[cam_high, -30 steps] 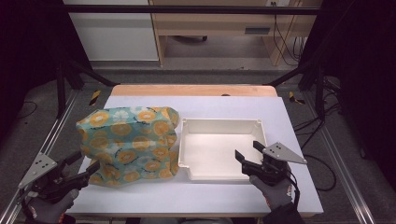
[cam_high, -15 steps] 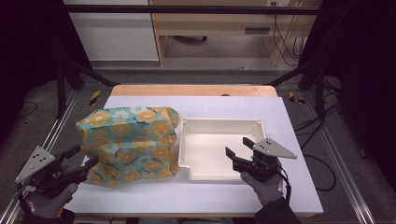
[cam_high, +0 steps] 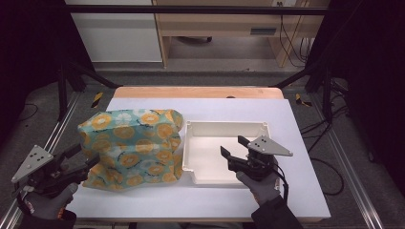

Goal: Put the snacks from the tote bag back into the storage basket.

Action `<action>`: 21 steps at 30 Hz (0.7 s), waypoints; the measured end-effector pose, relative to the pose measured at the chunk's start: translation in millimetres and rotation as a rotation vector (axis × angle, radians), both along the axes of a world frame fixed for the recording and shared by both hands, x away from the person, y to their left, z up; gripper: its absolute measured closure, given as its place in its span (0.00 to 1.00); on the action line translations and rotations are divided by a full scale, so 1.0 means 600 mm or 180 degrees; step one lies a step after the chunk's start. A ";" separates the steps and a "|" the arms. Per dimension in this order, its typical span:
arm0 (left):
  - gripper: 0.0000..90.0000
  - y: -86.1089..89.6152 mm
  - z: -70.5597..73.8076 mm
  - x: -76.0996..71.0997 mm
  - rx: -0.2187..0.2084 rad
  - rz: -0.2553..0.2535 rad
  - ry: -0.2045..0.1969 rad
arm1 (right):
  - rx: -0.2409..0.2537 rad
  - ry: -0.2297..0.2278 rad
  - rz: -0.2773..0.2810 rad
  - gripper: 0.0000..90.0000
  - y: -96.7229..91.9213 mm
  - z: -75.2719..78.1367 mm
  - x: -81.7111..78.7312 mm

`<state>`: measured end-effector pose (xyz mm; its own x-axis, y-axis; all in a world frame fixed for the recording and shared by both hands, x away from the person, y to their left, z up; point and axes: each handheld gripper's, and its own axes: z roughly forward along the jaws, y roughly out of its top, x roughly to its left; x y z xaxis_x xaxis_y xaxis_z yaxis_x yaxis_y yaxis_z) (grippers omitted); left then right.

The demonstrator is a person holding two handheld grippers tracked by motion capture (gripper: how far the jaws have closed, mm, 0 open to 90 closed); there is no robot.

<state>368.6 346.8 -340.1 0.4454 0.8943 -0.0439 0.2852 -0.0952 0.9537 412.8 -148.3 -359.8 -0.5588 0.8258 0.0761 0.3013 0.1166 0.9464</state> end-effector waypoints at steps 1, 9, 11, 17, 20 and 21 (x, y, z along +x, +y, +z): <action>0.29 0.000 0.002 0.001 0.0005 -0.0001 -0.0006 | 0.0013 -0.0003 0.0010 0.35 0.003 0.001 0.001; 0.30 -0.003 0.010 0.008 -0.0013 0.0001 -0.0031 | 0.0029 -0.0019 0.0075 0.37 0.024 0.012 0.007; 0.30 -0.004 0.013 0.010 -0.0015 -0.0001 -0.0038 | 0.0032 -0.0025 0.0098 0.37 0.030 0.015 0.008; 0.30 -0.008 0.018 0.017 -0.0041 0.0015 -0.0049 | 0.0049 -0.0039 0.0155 0.38 0.050 0.021 0.012; 0.30 -0.009 0.021 0.020 -0.0031 0.0036 -0.0054 | 0.0060 -0.0043 0.0180 0.39 0.058 0.024 0.014; 0.31 -0.009 0.022 0.022 -0.0029 0.0040 -0.0058 | 0.0071 -0.0045 0.0193 0.39 0.062 0.026 0.015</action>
<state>381.6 341.4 -327.1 0.4348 0.8995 -0.0442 0.2688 -0.0828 0.9596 421.6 -111.0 -344.3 -0.6089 0.7886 0.0859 0.2810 0.1131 0.9530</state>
